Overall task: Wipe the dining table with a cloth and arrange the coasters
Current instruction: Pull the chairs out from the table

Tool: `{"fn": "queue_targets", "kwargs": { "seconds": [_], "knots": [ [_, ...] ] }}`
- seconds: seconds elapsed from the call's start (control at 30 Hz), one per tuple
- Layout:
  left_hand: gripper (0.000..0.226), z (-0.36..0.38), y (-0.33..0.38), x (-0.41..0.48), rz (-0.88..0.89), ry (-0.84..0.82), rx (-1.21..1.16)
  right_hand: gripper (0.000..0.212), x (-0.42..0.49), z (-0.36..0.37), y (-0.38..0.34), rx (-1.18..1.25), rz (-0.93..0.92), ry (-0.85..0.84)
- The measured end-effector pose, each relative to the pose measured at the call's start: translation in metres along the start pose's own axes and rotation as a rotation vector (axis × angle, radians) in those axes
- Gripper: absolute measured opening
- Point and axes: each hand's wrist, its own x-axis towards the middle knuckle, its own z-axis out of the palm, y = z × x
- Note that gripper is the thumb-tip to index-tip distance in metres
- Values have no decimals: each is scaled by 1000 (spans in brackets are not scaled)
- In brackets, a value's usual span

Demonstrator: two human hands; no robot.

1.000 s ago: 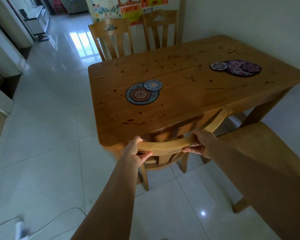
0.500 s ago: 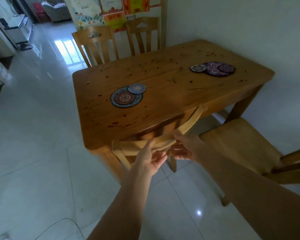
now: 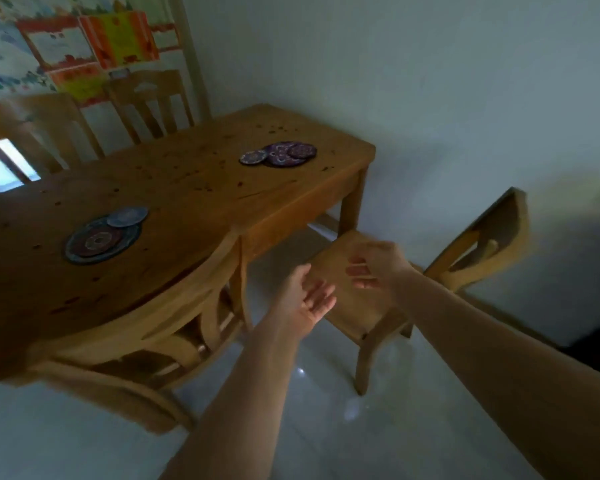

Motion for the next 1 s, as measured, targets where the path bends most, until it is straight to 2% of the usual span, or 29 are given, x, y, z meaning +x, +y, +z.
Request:
{"fn": "queue_targets", "kwargs": {
  "seconds": [0.13, 0.23, 0.3, 0.43, 0.53, 0.67, 0.77, 0.83, 0.9, 1.0],
  "knots": [
    [39, 83, -53, 18, -27, -2, 43, 14, 26, -98, -7, 93, -87, 144],
    [47, 135, -90, 27, -5, 87, 151, 21, 51, -160, -6, 27, -101, 213],
    [44, 164, -111, 29, -39, 111, 215, 23, 69, -194, -4, -36, -75, 255],
    [45, 197, -143, 47, -141, 167, -26, 22, 96, -238, 11, -185, 37, 366],
    [41, 214, -147, 64, -192, 200, -161, 31, 112, -256, 23, -224, 86, 420],
    [43, 217, -144, 78, -162, 278, -211, 23, 118, -261, 22, -40, 163, 345],
    [43, 201, -140, 80, -140, 299, -159, 26, 125, -266, 28, 30, 258, 307],
    [40, 186, -130, 82, -112, 378, -118, 17, 125, -265, 31, 58, 303, 179],
    [38, 170, -116, 80, -71, 436, -107, 25, 125, -258, 34, 63, 309, 44],
    [40, 145, -99, 81, -45, 450, -138, 33, 133, -244, 41, 129, 319, -72]
  ]
}}
